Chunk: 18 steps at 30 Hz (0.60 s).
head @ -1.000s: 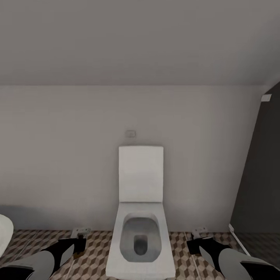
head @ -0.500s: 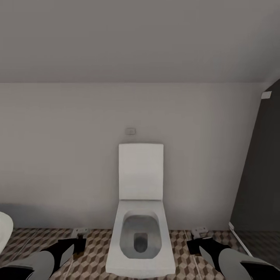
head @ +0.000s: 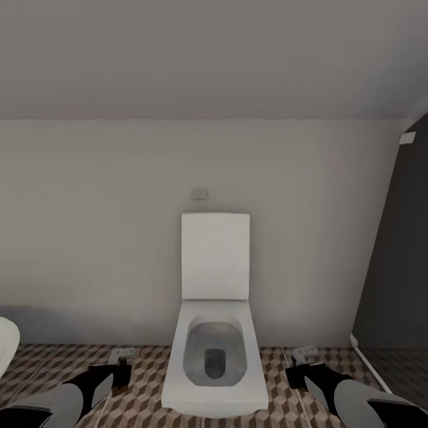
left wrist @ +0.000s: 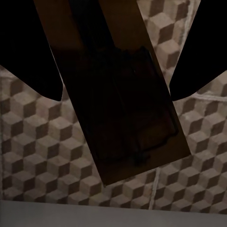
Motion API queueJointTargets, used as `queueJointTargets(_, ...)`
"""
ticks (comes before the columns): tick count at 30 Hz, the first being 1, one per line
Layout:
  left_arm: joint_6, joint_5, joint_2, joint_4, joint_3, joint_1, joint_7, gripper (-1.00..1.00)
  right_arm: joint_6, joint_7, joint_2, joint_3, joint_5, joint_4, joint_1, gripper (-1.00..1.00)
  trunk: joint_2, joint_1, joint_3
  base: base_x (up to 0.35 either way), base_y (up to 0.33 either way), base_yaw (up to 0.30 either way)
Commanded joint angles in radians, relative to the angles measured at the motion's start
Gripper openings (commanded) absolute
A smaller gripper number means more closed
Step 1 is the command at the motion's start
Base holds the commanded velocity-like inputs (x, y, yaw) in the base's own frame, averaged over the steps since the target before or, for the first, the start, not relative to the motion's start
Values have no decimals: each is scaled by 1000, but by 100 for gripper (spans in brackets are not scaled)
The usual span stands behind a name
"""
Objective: Take the four mousetraps from the cabinet in the bathroom and place them on the bathroom floor. Make sure all four end up on the same floor surface, and ensure that at least two of them are either under or directly next to the same bathroom sink.
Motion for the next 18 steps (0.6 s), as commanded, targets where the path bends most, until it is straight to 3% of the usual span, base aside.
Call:
queueJointTargets(1,5,11,0,-1,-8,0,0,-100,2,5,0,-5,8,1,-1,-100,-8,4,-4,0,0,0)
queueJointTargets(18,2,15,1,4,-7,0,-2,-100,9,6,-2,-5,9,1,-1,-100,-127,69,-58,0,0,0)
